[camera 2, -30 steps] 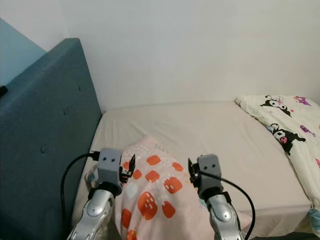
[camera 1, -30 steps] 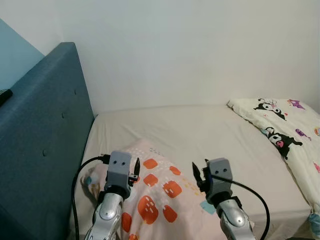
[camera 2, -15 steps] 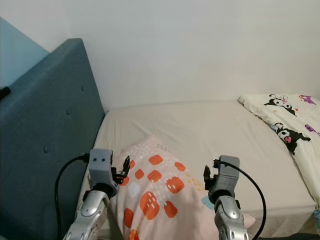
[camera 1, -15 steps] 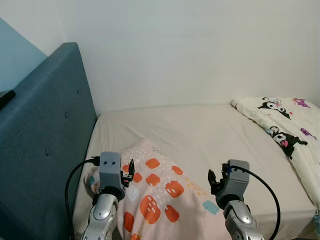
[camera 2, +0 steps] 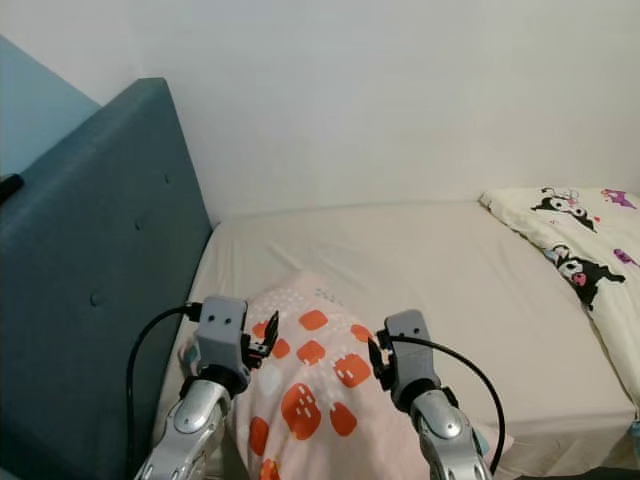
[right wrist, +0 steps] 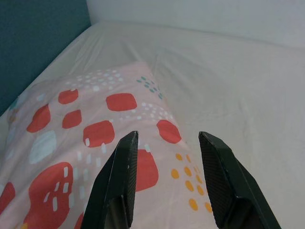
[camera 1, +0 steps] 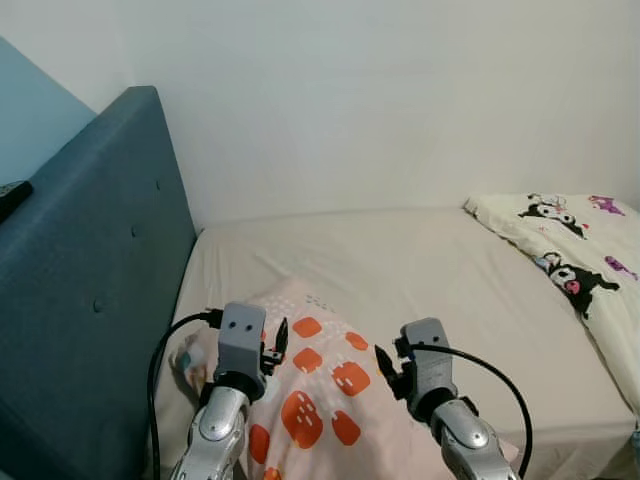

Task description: Clean up the room

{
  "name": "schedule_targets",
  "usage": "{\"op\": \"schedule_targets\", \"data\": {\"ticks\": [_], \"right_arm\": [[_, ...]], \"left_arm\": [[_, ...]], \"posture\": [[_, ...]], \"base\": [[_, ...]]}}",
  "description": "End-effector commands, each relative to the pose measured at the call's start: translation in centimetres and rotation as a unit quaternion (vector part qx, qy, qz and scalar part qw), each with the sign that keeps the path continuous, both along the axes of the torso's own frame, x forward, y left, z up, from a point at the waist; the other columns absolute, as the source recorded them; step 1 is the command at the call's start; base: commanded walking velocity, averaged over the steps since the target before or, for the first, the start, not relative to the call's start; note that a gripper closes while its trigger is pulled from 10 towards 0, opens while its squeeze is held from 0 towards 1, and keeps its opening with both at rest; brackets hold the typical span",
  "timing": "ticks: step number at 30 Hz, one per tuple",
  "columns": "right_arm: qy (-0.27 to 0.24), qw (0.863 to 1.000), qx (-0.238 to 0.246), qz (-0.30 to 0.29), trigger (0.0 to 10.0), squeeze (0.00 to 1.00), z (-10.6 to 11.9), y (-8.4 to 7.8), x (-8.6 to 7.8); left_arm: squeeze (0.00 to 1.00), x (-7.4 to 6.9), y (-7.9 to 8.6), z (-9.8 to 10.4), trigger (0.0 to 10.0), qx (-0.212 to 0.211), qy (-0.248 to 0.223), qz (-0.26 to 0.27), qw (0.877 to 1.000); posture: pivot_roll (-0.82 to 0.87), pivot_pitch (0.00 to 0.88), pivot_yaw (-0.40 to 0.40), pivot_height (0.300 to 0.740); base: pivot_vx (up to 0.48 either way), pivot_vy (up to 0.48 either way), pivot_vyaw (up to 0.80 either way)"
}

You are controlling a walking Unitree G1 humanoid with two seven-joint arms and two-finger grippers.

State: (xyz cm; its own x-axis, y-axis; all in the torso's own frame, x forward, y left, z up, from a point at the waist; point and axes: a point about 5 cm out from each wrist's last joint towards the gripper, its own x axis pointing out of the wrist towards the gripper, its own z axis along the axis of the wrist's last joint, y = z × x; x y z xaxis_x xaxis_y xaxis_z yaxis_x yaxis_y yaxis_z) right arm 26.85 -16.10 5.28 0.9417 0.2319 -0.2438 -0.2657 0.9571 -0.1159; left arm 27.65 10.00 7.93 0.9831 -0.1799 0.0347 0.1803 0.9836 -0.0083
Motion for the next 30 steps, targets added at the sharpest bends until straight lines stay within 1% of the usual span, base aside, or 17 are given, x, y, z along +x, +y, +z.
{"op": "schedule_targets", "data": {"ticks": [1,4,11,13,18,21,23,27,29,30], "right_arm": [[0.005,1.0,-0.005,0.007,10.0,0.0,-0.1,0.2,-0.3],[0.0,1.0,-0.017,0.015,10.0,0.0,-0.2,0.3,-0.5],[-0.003,1.0,-0.016,0.009,10.0,0.0,-0.1,0.3,-0.7],[-0.004,1.0,-0.02,0.003,10.0,0.0,-0.1,0.1,-0.7],[-0.006,1.0,-0.022,0.0,10.0,0.0,0.0,-0.1,-0.7],[-0.008,1.0,-0.024,-0.001,10.0,0.0,0.0,-0.2,-0.8],[-0.011,0.999,-0.03,0.001,10.0,0.0,0.1,-0.4,-0.9],[-0.013,0.999,-0.033,0.0,10.0,0.0,0.2,-0.6,-0.9],[-0.013,0.999,-0.035,-0.01,10.0,0.0,0.3,-1.2,-0.9],[-0.013,0.999,-0.035,-0.01,10.0,0.0,0.3,-1.2,-0.9]], "left_arm": [[0.0,-0.1,-0.2,0.2,10.0,-0.001,-0.005,0.003,1.0],[0.0,0.0,-0.3,0.3,10.0,-0.002,-0.007,0.004,1.0],[0.0,0.3,-0.5,0.3,10.0,0.005,-0.006,0.01,1.0],[0.0,0.4,-0.2,0.1,10.0,0.013,0.001,0.022,1.0],[0.0,0.6,0.0,0.0,10.0,0.017,0.004,0.027,0.999],[0.0,0.7,0.1,-0.1,10.0,0.019,0.005,0.027,0.999],[0.0,0.8,-0.2,-0.1,10.0,0.022,0.006,0.019,1.0],[0.0,0.9,-0.4,-0.1,10.0,0.022,0.007,0.015,1.0],[0.0,1.0,-0.8,-0.1,10.0,0.025,0.008,0.004,1.0],[0.0,1.0,-0.8,-0.1,10.0,0.025,0.008,0.004,1.0]], "posture": [[-0.1,0.0,-0.031,0.74],[-0.11,0.0,-0.029,0.74],[-0.11,0.0,-0.024,0.74],[-0.11,0.0,-0.018,0.74],[-0.12,0.0,-0.009,0.74],[-0.12,0.0,0.0,0.74],[-0.14,0.0,0.016,0.74],[-0.15,0.0,0.022,0.74],[-0.15,0.0,0.03,0.74],[-0.15,0.0,0.03,0.74]], "base": [[0.0,0.0,0.0],[0.0,0.0,0.0],[0.0,0.0,0.0],[0.0,0.0,0.0],[0.0,0.0,0.0],[0.0,0.0,0.0],[0.0,0.0,0.0],[0.0,0.0,0.0],[0.0,0.0,0.0],[0.0,0.0,0.0]]}}
